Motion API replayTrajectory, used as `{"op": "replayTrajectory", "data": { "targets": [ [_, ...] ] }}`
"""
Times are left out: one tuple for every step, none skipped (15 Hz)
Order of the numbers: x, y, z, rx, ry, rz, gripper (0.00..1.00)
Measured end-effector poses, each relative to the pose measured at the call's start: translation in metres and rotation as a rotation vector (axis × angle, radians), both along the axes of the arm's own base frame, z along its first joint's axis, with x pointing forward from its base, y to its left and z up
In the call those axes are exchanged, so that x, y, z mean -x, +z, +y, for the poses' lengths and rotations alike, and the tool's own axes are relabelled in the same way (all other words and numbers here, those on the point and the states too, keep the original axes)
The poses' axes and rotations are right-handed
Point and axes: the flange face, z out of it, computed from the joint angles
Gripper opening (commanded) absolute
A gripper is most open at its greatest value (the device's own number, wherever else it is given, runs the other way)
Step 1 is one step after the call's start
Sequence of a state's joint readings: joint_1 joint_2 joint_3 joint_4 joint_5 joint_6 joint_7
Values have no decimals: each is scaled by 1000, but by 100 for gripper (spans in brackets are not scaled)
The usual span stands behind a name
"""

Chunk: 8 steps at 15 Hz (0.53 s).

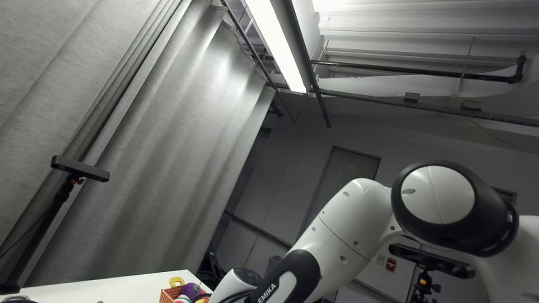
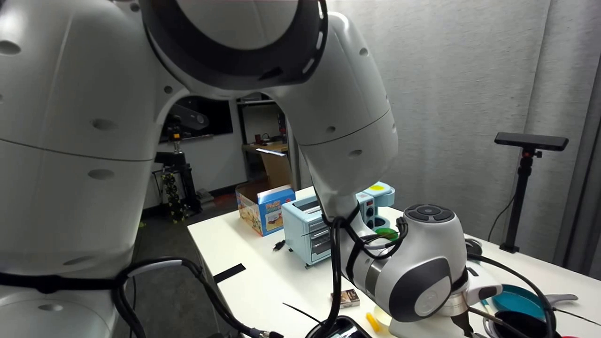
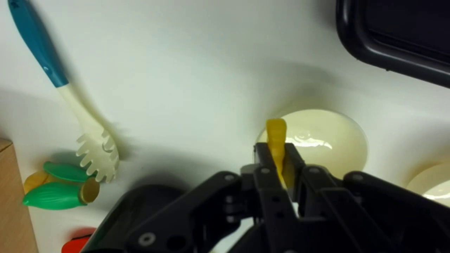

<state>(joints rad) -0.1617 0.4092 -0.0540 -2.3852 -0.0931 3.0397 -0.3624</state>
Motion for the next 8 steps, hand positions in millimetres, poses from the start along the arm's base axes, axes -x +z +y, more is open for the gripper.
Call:
{"op": "replayTrajectory", "data": {
  "targets": [
    [0,-1,0,0,0,2,3],
    [1,-1,0,-1,0,3,3],
    [0,-1,1,-1,1,3,3],
    [0,-2,2,-1,3,3,3],
    [0,-2,3,-1,5,3,3],
    [-1,-3,5,-2,9,4,3],
    [-1,-4,7,-3,13,5,3],
    [-2,-5,9,-3,18,7,3]
  ]
}}
